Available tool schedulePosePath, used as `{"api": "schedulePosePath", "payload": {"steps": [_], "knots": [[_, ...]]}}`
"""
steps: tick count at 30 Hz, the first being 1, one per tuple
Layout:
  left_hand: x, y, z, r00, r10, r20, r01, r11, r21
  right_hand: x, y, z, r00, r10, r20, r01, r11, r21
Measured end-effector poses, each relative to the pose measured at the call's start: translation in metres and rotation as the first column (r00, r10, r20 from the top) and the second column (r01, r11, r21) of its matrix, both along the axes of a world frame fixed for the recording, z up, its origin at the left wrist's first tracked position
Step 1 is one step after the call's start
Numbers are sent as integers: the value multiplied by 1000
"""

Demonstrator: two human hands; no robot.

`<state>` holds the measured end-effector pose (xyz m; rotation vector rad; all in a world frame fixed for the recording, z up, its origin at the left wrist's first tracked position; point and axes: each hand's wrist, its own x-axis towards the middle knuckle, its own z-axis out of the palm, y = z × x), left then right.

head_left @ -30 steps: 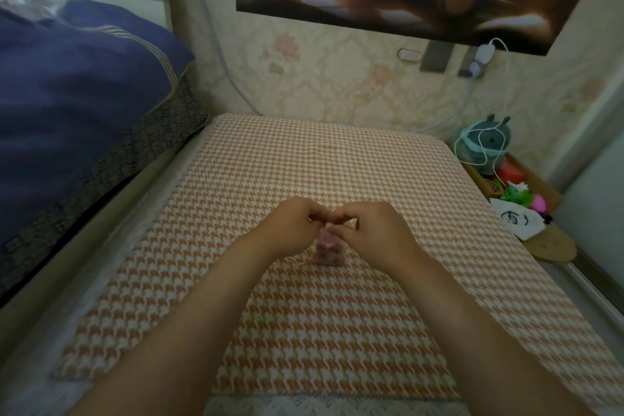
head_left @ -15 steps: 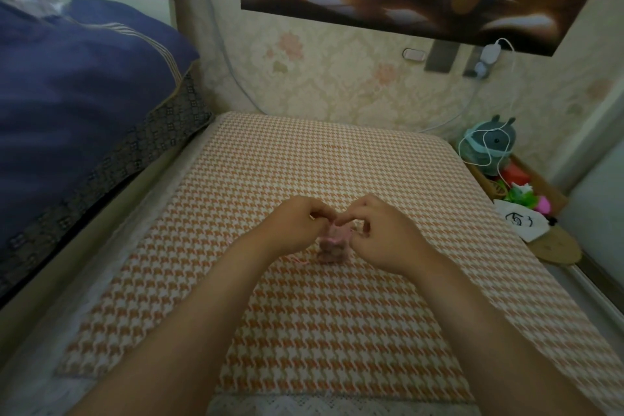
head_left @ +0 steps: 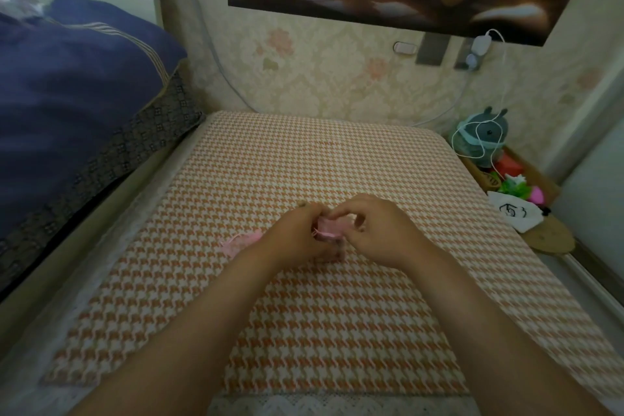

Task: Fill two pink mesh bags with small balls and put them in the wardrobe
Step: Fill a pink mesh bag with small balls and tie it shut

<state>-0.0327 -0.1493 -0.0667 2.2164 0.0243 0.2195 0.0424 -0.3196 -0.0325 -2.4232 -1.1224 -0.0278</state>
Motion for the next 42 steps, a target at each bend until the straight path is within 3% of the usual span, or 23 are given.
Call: {"api": "schedulePosePath", "payload": {"steps": [2,6,11,16,19,23,27,33,36,40,42], "knots": [[1,1,-1,1000,-19,-11,20,999,25,0,1,0,998,50,28,-48,995,-82],[2,1,-1,1000,-16,-16,17,997,77,1,2,-4,995,14,103,11,971,-238],[3,2,-2,1000,-21,8,19,992,126,-4,2,4,994,27,104,-18,996,-83],[5,3,-3,1000,-23,7,21,989,148,-7,6,1,997,71,44,-60,974,-218],[5,3,-4,999,-24,24,21,990,140,-8,4,4,999,37,0,-37,991,-125],[3,2,-2,1000,-12,7,11,993,114,-6,1,8,993,-8,117,24,990,-139],[1,-3,3,999,-48,19,46,994,98,-7,4,6,995,10,103,18,965,-261],[2,0,3,999,-12,47,5,989,147,-5,4,7,985,17,174,16,983,-185],[0,1,5,999,1,43,-7,988,154,-6,4,6,995,-4,102,26,976,-218],[-4,-1,10,1000,20,18,-22,994,108,-2,-3,9,990,-56,-128,64,996,63],[-5,0,11,999,40,12,-41,994,99,0,-6,9,965,-55,-255,87,989,117]]}}
